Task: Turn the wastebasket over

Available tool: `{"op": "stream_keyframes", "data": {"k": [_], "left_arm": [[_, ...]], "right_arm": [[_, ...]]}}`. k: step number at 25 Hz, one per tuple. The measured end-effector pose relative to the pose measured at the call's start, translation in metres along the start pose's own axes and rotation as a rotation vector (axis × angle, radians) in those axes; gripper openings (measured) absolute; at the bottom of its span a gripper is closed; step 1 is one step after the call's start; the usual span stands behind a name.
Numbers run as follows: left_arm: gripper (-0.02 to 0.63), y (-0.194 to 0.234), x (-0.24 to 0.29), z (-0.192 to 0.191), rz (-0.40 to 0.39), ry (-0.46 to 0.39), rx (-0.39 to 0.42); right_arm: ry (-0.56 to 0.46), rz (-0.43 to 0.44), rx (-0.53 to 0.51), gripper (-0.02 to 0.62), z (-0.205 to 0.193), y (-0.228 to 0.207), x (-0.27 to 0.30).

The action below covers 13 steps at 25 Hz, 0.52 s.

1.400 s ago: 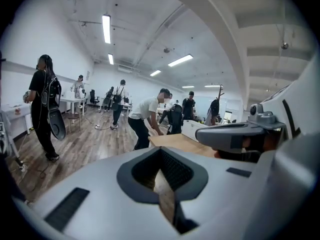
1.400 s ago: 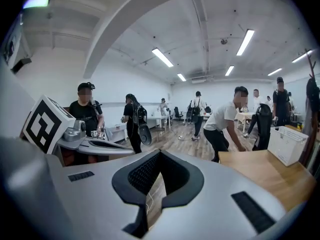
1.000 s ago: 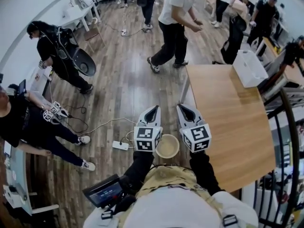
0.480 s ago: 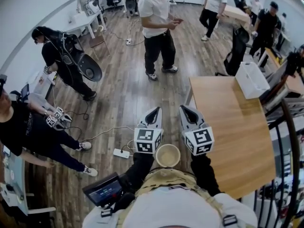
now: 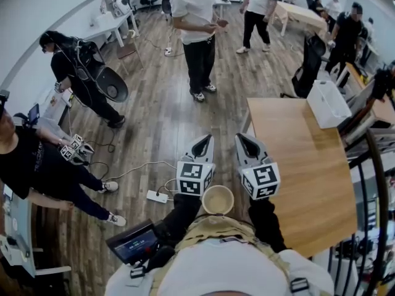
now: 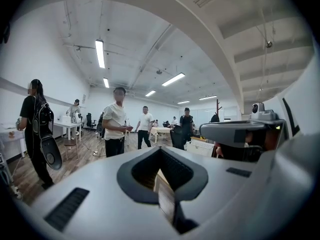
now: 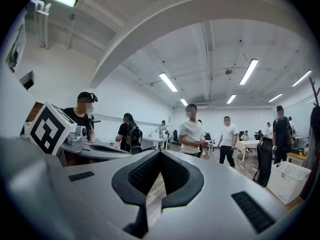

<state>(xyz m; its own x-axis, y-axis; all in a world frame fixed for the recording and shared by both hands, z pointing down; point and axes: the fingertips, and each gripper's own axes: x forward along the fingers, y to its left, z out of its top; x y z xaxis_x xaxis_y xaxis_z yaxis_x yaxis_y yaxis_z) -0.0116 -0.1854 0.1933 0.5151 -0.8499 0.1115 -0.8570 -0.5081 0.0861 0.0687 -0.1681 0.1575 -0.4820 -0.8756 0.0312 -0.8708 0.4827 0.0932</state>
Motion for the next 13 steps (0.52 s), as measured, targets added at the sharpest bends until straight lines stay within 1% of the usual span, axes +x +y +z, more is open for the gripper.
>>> {"op": "stream_keyframes", "data": {"k": [7, 13], "left_arm": [[-0.003, -0.008, 0.004, -0.001, -0.014, 0.013, 0.004], [-0.003, -0.003, 0.004, -0.008, -0.011, 0.029, -0.001]], "right_arm": [[0.0, 0.011, 0.001, 0.02, -0.001, -0.001, 0.001], [0.002, 0.006, 0.009, 0.02, -0.006, 0.001, 0.002]]}}
